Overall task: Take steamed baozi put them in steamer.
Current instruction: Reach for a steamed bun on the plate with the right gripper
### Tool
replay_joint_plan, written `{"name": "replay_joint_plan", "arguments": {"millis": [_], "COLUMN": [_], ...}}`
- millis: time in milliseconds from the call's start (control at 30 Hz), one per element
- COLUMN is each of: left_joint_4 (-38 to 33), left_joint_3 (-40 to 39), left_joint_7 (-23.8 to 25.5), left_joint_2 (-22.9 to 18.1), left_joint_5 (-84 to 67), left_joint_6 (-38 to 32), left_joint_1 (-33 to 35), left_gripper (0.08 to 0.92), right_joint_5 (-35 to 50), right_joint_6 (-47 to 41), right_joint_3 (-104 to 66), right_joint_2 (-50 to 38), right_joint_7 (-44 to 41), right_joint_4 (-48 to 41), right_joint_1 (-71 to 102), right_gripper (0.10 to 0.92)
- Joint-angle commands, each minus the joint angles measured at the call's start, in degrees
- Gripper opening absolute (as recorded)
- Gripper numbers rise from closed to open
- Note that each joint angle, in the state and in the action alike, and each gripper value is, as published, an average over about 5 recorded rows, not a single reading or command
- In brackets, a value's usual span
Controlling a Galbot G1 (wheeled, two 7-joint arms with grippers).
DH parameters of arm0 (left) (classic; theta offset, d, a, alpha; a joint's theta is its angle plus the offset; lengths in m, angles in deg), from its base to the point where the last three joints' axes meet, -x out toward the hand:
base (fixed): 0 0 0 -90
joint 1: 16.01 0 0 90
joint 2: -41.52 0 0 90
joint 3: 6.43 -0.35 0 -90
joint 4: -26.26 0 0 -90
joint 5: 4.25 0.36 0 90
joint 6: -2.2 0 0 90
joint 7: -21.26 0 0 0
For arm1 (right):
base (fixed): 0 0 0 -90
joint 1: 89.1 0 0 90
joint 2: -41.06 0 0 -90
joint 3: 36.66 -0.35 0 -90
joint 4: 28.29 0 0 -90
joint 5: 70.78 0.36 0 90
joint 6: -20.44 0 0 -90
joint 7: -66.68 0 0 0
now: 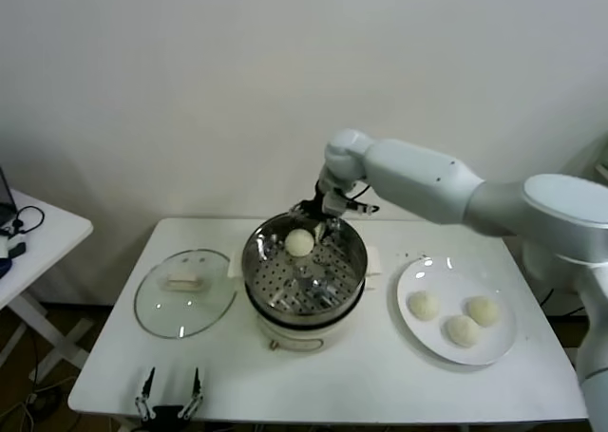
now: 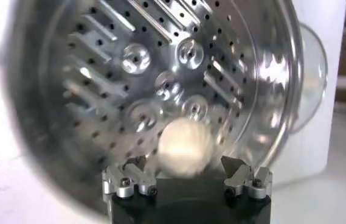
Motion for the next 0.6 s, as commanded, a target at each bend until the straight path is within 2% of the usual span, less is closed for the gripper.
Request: {"name": "replay_joint_plan", "arguments": {"millis": [33,300,433,600], "left_joint_4": [-0.26,0.03,0.52,1.23], "left_joint_3": [0.01,0.15,0.14,0.14], "left_joint_7": [-0.02,0.00,0.10,0.12], "left_joint_2": [0.10,0.19,0.08,0.05], "left_joint_5": [0.38,0.40,1.30,1.90], "left_joint_6": [-0.08,-0.08,-0.21,-0.34], "left_joint_1": [0.20,-0.11,-0.30,-0.42], "left_gripper": [0.823,0.823,0.823,0.823], "right_joint_5": [28.69,33.70,31.85,29.53], "right_joint_6": [-20.43,-40.97,-46.49,-50.02], "right_joint_3": [21.09,29.76,27.35,20.10], "right_joint_2": [-13.18,-26.90,-32.16,-34.68], "right_joint_7": [-5.90,-2.54,0.14,2.95], "right_joint_4": [4.70,17.44,21.45,22.64], "right_joint_1": [-18.05,-17.68,-11.09,0.30], "right_gripper": [0.823,0.823,0.823,0.823]}}
